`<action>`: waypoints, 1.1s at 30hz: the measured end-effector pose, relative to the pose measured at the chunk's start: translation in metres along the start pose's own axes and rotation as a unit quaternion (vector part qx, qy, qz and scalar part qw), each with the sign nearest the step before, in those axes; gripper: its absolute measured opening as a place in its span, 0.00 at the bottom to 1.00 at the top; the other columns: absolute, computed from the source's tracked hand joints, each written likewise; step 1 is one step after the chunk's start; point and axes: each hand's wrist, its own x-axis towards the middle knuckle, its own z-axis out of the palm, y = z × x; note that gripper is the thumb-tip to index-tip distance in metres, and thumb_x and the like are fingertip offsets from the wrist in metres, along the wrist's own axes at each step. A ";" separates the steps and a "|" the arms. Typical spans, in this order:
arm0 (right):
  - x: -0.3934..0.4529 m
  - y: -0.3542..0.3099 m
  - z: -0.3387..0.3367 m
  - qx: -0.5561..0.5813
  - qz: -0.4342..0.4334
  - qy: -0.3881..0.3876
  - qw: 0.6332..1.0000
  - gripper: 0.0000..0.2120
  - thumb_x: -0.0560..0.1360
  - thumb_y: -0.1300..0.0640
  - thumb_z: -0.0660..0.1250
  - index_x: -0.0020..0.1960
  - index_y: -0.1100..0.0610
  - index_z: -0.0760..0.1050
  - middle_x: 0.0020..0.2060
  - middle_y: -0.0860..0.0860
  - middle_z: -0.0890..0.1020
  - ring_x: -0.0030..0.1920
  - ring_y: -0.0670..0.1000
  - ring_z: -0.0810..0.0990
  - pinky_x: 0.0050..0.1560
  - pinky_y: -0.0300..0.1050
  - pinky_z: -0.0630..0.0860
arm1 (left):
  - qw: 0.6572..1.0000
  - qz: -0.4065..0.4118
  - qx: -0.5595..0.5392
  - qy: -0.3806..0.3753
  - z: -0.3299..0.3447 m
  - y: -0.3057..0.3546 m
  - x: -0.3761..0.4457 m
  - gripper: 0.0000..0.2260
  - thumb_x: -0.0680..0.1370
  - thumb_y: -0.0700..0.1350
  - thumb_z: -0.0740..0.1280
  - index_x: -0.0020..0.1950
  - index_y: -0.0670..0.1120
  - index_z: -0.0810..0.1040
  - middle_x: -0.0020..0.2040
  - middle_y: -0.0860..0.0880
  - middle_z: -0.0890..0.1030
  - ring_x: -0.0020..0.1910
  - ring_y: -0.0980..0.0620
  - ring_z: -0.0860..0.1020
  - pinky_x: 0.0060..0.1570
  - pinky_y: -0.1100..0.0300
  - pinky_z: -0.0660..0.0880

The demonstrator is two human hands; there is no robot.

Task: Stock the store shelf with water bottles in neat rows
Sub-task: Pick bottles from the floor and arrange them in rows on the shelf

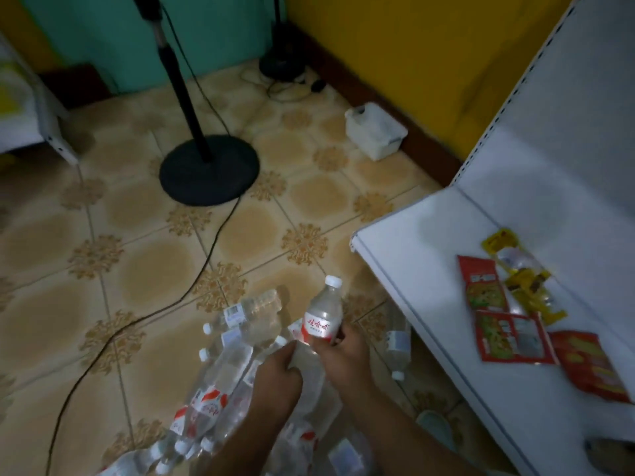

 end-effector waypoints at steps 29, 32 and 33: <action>-0.419 -0.254 -0.461 0.017 -0.363 0.375 0.853 0.18 0.69 0.52 0.77 0.57 0.49 0.79 0.48 0.43 0.83 0.46 0.39 0.81 0.46 0.34 0.78 | 0.817 0.504 -0.210 -0.185 0.052 0.397 -0.439 0.21 0.78 0.37 0.62 0.63 0.60 0.76 0.48 0.65 0.82 0.48 0.66 0.80 0.45 0.69 0.77; -0.456 -0.224 -0.498 0.022 -0.343 0.432 0.834 0.18 0.70 0.52 0.76 0.59 0.50 0.79 0.48 0.44 0.84 0.45 0.40 0.81 0.44 0.32 0.77 | 0.809 0.507 -0.195 -0.226 0.091 0.402 -0.476 0.25 0.76 0.34 0.60 0.65 0.61 0.74 0.46 0.68 0.81 0.45 0.69 0.79 0.43 0.71 0.74; -0.469 -0.214 -0.508 0.023 -0.337 0.451 0.826 0.18 0.70 0.52 0.76 0.58 0.49 0.79 0.47 0.43 0.84 0.45 0.39 0.81 0.42 0.31 0.77 | 0.805 0.505 -0.191 -0.245 0.103 0.402 -0.488 0.27 0.76 0.33 0.58 0.66 0.61 0.73 0.50 0.67 0.80 0.45 0.68 0.79 0.44 0.70 0.74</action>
